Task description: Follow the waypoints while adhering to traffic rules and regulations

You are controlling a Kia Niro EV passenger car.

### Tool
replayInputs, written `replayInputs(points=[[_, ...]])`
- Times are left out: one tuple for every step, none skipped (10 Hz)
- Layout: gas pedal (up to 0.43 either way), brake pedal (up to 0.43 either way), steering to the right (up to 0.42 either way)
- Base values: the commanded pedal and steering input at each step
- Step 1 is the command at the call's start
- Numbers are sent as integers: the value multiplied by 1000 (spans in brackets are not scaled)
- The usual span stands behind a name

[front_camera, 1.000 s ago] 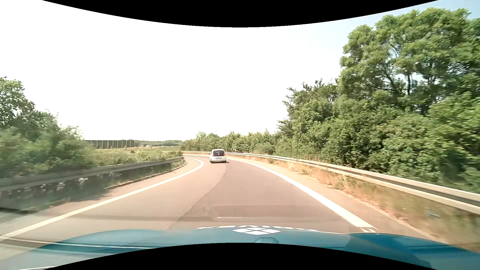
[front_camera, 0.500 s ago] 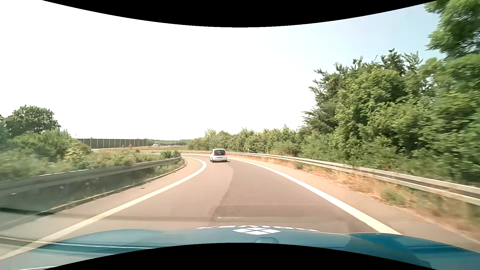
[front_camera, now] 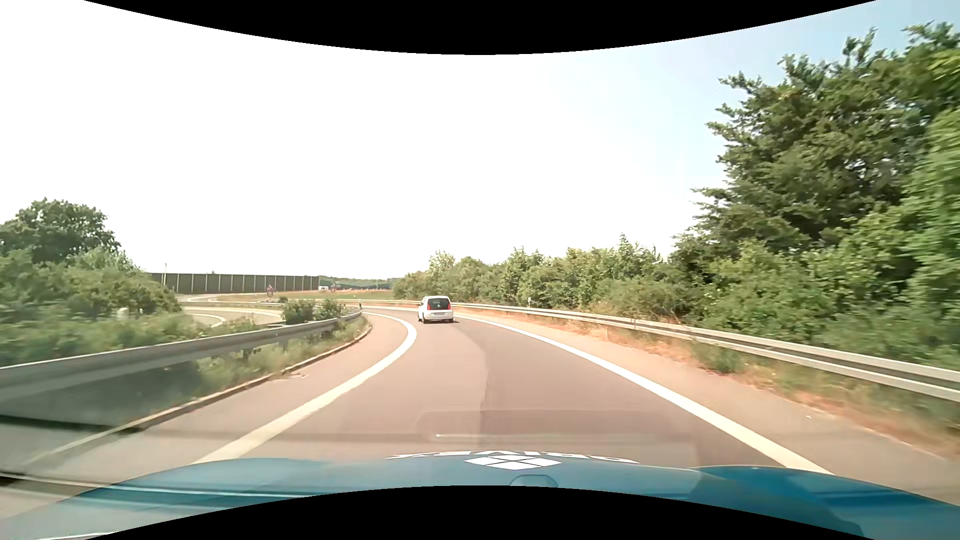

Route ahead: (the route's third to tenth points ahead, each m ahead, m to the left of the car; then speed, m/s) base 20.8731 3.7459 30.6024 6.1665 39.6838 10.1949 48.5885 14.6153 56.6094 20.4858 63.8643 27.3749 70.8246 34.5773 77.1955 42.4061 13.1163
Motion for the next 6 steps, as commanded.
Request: replayInputs(points=[[59,0,-48],[59,0,-49],[59,0,-49],[59,0,-51],[59,0,-51],[59,0,-51]])
